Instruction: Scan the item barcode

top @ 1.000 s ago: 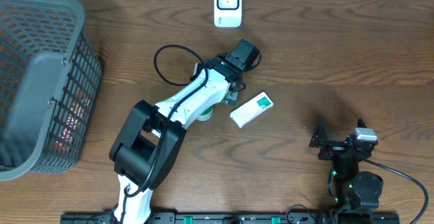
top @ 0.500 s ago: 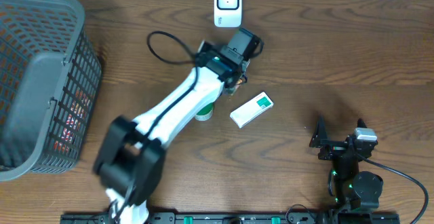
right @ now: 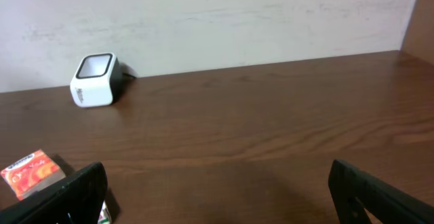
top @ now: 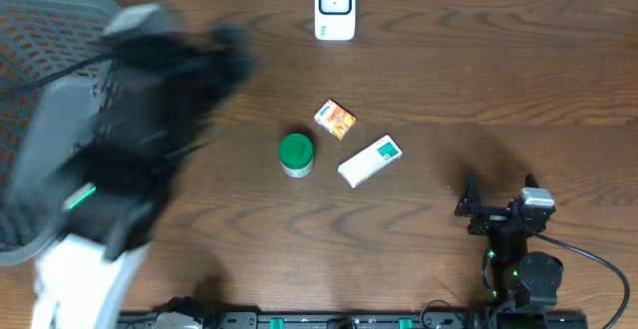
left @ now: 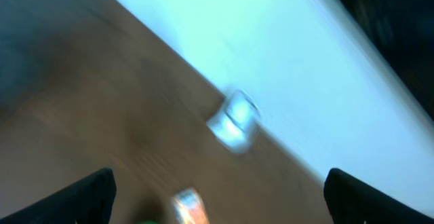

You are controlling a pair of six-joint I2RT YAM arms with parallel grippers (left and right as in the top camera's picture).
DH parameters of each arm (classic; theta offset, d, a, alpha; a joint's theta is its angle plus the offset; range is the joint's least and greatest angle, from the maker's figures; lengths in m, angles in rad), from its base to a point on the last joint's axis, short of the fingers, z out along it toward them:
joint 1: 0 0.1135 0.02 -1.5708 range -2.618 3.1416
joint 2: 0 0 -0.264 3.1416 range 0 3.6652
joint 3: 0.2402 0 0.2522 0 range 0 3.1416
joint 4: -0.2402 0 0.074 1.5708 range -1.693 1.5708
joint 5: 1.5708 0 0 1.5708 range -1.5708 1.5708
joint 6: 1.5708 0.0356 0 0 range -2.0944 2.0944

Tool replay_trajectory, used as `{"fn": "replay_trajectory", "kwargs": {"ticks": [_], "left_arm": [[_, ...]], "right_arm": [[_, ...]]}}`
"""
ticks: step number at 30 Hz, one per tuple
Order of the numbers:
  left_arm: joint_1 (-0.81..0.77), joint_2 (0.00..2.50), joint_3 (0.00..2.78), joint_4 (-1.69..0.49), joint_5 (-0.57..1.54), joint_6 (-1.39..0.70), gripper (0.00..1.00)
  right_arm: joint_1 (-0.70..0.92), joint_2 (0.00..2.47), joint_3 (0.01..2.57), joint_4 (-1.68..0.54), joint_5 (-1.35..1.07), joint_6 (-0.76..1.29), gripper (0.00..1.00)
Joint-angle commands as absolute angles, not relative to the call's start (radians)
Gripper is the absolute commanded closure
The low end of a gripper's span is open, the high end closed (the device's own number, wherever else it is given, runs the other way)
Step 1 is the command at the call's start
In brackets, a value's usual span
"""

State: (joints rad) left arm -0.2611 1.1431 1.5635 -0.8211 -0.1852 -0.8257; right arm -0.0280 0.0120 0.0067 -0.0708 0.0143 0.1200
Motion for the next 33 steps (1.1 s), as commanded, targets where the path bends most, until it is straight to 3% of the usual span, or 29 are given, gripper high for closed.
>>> {"fn": "replay_trajectory", "kwargs": {"ticks": [1, 8, 16, 26, 33], "left_arm": [[-0.036, 1.028, 1.579, -0.886, -0.218, -0.748, 0.02], [0.441, 0.951, 1.579, -0.948, -0.209, -0.644, 0.02], [0.766, 1.157, 1.579, -0.984, 0.073, -0.594, 0.02], [0.848, 1.426, 1.578, -1.055, 0.046, -0.489, 0.02], [0.840, 1.563, 1.573, -1.037, 0.060, -0.051, 0.02]], "right_arm": [[-0.019, 0.005, 0.005, -0.075, 0.010, 0.107, 0.01], [-0.019, 0.005, 0.005, -0.075, 0.010, 0.107, 0.01], [-0.019, 0.005, 0.005, -0.075, 0.010, 0.107, 0.01], [-0.019, 0.005, 0.005, -0.075, 0.010, 0.107, 0.01], [-0.019, 0.005, 0.005, -0.075, 0.010, 0.107, 0.01]]}}
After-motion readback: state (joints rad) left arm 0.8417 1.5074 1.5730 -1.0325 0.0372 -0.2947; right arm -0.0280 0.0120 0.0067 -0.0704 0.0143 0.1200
